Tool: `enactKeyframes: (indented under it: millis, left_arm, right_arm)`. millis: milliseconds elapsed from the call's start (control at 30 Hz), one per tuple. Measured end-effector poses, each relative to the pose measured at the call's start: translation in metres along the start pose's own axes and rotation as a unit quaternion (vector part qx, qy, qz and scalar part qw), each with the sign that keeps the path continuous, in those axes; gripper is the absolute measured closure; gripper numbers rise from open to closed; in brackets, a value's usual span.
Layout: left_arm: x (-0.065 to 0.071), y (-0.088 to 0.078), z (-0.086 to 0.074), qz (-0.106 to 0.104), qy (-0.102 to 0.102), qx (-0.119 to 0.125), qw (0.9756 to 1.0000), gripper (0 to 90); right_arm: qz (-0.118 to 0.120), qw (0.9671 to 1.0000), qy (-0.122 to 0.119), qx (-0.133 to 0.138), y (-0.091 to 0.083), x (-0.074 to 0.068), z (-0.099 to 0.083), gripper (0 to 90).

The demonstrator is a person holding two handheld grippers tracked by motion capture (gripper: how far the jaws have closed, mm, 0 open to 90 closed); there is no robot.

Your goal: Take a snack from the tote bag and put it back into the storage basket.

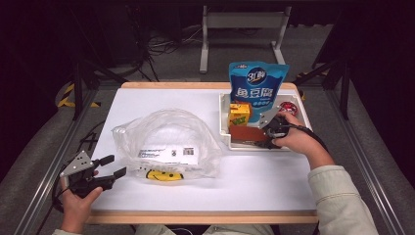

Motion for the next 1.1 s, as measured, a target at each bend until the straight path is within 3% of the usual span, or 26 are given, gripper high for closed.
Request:
enactKeyframes:
  millis: [167,600,800,1100]
  left_arm:
    - [0.000,0.000,0.000,0.000,-0.001,0.000,1.0000,31.2]
    - [0.000,0.000,0.000,0.000,-0.001,0.000,1.0000,31.1]
    - [0.000,0.000,0.000,0.000,0.000,0.001,1.0000,31.1]
    - [0.000,0.000,0.000,0.000,-0.001,0.000,1.0000,31.1]
  right_arm:
    - [0.002,0.9993,-0.010,-0.035,-0.003,0.005,-0.005,41.4]
    - [0.020,0.9988,-0.019,-0.041,-0.003,0.003,-0.006,37.4]
    - [0.011,0.9996,-0.003,-0.024,-0.004,0.003,-0.001,29.0]
    - [0.010,0.9998,-0.019,-0.001,0.002,-0.002,0.014,29.5]
Point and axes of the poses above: each handheld gripper's, and its own axes: y roughly forward along the jaws, z roughly out of its top, x roughly to its right, the point moved 5 cm from there along y, roughly forward along the jaws, and after that the axes turned 5 degrees about y, right-handed, at the moved point
